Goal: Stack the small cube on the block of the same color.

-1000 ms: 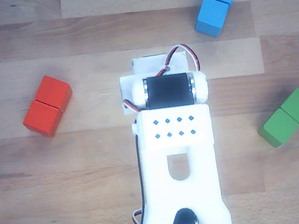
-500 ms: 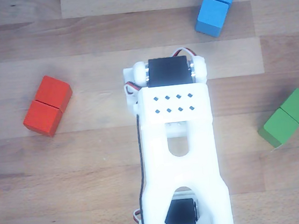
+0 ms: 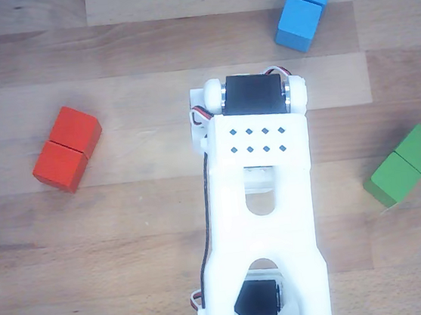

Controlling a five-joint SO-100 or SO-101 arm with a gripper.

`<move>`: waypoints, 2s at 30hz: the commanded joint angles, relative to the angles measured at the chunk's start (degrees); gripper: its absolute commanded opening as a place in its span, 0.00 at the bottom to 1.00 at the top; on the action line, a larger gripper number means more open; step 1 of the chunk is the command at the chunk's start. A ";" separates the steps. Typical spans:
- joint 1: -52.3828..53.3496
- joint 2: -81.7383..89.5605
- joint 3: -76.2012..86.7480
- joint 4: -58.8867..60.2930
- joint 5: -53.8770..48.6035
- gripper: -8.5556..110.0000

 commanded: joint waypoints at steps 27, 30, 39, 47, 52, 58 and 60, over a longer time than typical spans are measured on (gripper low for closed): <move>0.53 -13.54 -5.36 -8.61 -0.53 0.39; 0.53 -14.85 -5.36 -8.70 -0.53 0.39; 0.62 -16.08 -5.36 -11.25 -0.53 0.33; 0.62 -16.00 -5.36 -14.24 -0.53 0.20; 0.62 -16.08 -5.36 -14.24 -0.53 0.16; 0.62 -15.64 -5.36 -13.80 -0.53 0.15; 0.62 -15.12 -5.36 -13.27 -0.53 0.15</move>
